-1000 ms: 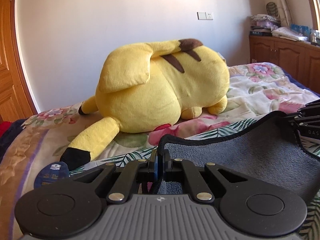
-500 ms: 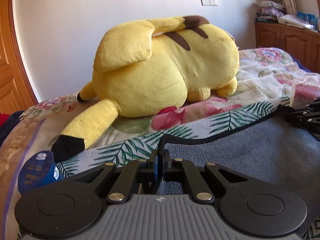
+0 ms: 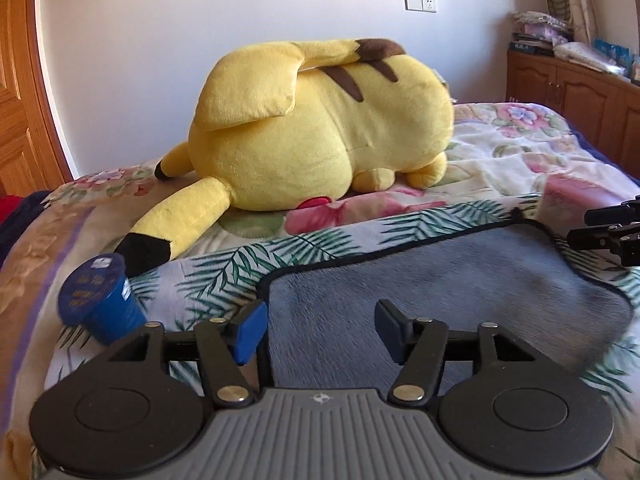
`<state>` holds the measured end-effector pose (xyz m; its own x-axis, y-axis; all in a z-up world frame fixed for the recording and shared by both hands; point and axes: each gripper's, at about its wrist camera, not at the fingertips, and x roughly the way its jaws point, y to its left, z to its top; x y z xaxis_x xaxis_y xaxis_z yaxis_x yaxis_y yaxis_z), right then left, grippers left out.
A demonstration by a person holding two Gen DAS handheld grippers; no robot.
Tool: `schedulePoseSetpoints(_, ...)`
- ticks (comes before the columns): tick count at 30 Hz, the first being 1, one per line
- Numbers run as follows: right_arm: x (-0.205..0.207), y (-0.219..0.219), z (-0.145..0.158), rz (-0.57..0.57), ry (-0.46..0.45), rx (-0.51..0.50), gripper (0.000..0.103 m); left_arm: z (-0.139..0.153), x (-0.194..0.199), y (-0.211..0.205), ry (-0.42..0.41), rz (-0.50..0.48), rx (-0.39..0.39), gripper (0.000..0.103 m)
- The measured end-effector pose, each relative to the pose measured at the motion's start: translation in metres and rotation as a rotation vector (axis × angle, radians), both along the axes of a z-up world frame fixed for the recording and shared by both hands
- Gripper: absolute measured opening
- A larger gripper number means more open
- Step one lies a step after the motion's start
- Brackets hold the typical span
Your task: Fold towel
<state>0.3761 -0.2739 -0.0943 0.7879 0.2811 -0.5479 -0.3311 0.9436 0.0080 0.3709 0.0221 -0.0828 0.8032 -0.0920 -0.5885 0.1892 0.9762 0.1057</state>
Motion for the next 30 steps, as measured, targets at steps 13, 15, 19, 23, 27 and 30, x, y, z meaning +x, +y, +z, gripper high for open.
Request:
schedulePoseSetpoints(13,-0.087,-0.006,0.068,-0.005,-0.017,0.017,0.051,0.07,-0.086,-0.013,0.002,-0.021,-0.017,0.046)
schedulePoseSetpoints(15,-0.099,-0.009,0.079,-0.012,-0.026,0.026,0.051,0.079,-0.099,-0.015,-0.001,-0.024,-0.016,0.046)
schedulePoseSetpoints(19,-0.123,-0.014,0.099,-0.021,-0.04,0.04,0.051,0.1,-0.125,-0.019,-0.018,-0.031,-0.024,0.047)
schedulePoseSetpoints(23,-0.146,-0.017,0.118,-0.027,-0.062,0.049,0.051,0.118,-0.15,-0.021,-0.032,-0.035,-0.027,0.047)
schedulePoseSetpoints(27,-0.166,-0.018,0.134,-0.029,-0.079,0.056,0.051,0.136,-0.171,-0.02,-0.049,-0.033,-0.03,0.049)
schedulePoseSetpoints(30,-0.178,-0.02,0.145,-0.029,-0.091,0.06,0.051,0.148,-0.188,-0.02,-0.058,-0.026,-0.035,0.051)
